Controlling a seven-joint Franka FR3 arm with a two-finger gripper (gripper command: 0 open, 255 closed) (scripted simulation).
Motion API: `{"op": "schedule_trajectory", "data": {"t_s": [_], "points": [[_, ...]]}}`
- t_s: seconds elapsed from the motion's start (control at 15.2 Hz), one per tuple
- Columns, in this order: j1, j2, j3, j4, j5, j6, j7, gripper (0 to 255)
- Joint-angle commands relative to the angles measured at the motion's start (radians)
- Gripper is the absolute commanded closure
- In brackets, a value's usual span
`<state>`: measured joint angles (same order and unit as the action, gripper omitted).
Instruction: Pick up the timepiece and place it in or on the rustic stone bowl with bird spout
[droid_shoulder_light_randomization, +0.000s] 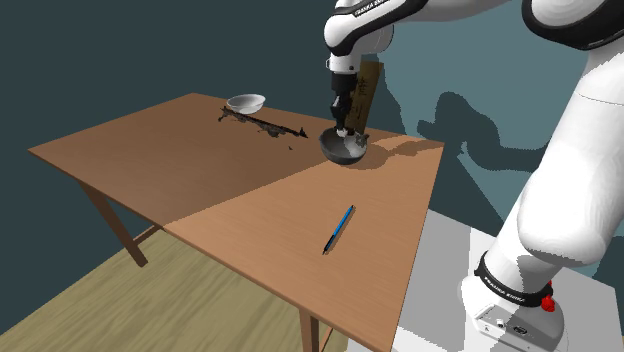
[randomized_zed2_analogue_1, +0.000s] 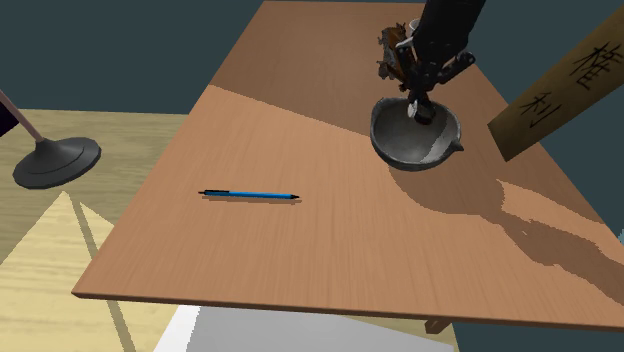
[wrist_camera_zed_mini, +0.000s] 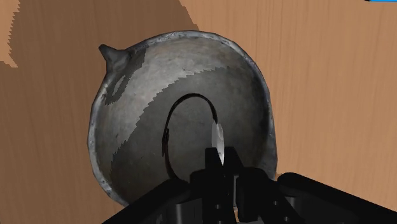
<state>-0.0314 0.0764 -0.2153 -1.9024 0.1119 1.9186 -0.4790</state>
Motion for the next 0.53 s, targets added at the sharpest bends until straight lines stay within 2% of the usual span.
{"op": "schedule_trajectory", "data": {"t_s": [0.0, 0.07, 0.4, 0.46], "points": [[0.0, 0.0, 0.0, 0.0, 0.0, 0.0, 0.0, 255], [0.0, 0.0, 0.0, 0.0, 0.0, 0.0, 0.0, 0], [0.0, 0.0, 0.0, 0.0, 0.0, 0.0, 0.0, 0], [-0.001, -0.005, -0.001, 0.027, -0.002, -0.032, 0.002, 0]]}}
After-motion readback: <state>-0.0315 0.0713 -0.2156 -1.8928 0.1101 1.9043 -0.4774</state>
